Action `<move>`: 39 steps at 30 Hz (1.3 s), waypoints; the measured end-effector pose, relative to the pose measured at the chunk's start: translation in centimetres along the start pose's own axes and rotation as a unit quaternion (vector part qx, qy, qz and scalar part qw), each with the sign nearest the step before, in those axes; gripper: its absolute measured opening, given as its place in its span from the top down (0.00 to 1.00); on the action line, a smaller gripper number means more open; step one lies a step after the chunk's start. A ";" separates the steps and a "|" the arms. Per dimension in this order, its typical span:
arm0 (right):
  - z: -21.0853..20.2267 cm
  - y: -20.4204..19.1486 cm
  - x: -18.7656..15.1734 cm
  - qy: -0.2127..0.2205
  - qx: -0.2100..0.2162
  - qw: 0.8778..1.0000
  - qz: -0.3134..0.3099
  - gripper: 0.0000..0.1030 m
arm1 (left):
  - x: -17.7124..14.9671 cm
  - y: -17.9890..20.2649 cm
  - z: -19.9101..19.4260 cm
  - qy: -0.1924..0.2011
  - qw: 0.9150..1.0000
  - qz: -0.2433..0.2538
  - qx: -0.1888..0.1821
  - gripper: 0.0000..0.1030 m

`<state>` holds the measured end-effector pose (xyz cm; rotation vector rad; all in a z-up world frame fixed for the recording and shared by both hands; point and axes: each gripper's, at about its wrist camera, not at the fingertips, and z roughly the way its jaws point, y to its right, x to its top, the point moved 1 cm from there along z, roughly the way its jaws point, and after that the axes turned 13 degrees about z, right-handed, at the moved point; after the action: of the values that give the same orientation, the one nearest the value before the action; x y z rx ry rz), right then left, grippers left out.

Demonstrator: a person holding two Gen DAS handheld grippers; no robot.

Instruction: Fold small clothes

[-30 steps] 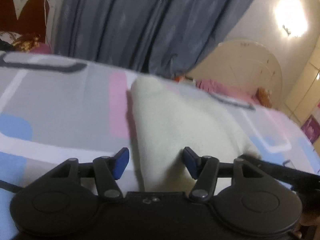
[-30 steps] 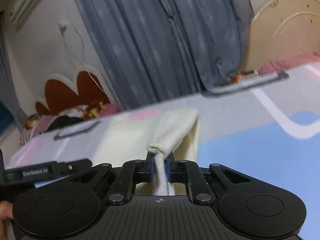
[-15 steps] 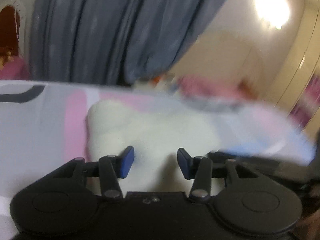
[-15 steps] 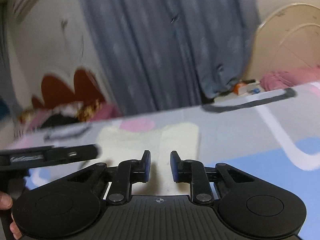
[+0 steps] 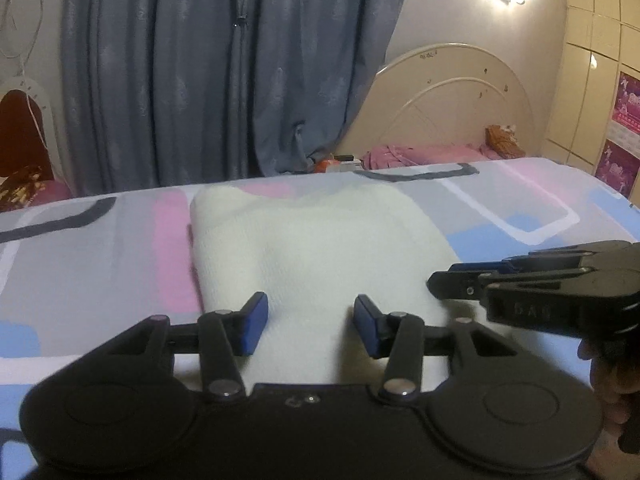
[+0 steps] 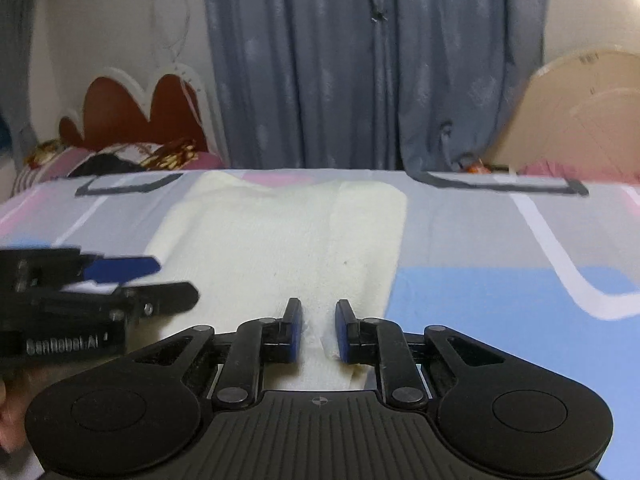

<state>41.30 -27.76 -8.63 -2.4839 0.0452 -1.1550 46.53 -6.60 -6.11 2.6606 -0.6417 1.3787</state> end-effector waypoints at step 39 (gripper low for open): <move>-10.5 2.4 -6.6 0.005 0.014 0.994 0.110 0.33 | -6.7 -1.8 -9.6 -0.019 0.990 -0.136 0.027 0.36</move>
<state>29.50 -32.22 -8.28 -2.3783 0.2969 -1.0662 36.45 -0.30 -5.53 2.6961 -0.2343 1.2898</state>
